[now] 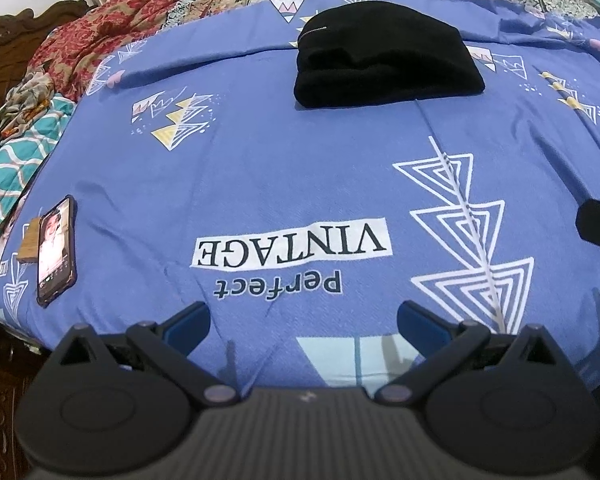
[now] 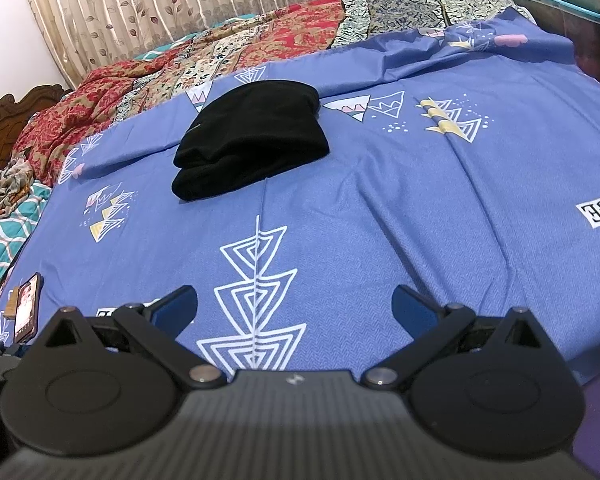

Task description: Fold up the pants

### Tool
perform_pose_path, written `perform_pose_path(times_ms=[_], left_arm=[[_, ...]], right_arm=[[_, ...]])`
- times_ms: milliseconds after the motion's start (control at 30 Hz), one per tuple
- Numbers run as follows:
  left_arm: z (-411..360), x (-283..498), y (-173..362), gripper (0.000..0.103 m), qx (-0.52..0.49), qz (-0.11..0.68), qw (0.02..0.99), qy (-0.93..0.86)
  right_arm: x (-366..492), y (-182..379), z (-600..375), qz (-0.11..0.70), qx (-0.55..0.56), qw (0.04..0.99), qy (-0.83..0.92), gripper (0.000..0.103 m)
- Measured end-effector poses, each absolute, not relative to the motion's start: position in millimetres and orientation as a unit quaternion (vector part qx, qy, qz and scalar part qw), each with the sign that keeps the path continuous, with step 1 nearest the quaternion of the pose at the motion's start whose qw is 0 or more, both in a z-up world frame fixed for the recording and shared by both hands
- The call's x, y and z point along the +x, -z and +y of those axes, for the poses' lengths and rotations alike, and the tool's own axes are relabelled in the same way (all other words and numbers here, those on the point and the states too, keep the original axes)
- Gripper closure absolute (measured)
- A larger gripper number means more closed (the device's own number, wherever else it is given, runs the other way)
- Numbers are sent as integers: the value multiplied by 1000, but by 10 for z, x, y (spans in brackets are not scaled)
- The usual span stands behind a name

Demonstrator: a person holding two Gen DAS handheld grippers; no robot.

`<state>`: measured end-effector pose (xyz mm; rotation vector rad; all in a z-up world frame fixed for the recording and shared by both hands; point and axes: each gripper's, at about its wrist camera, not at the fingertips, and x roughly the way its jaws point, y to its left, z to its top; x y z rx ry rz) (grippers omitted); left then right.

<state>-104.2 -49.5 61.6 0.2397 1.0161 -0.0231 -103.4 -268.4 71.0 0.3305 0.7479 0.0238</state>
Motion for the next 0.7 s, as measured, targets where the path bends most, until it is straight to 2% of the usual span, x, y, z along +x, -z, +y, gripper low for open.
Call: perform_pose_path(times_ms=[500, 700], left_arm=[[-495, -1035, -608, 0, 114, 496, 861, 14], [-544, -954, -840, 0, 118, 470, 874, 26]], right_arm=[[-1027, -699, -2706, 366, 163, 916, -10, 0], [-964, -910, -2728, 347, 155, 925, -10, 0]])
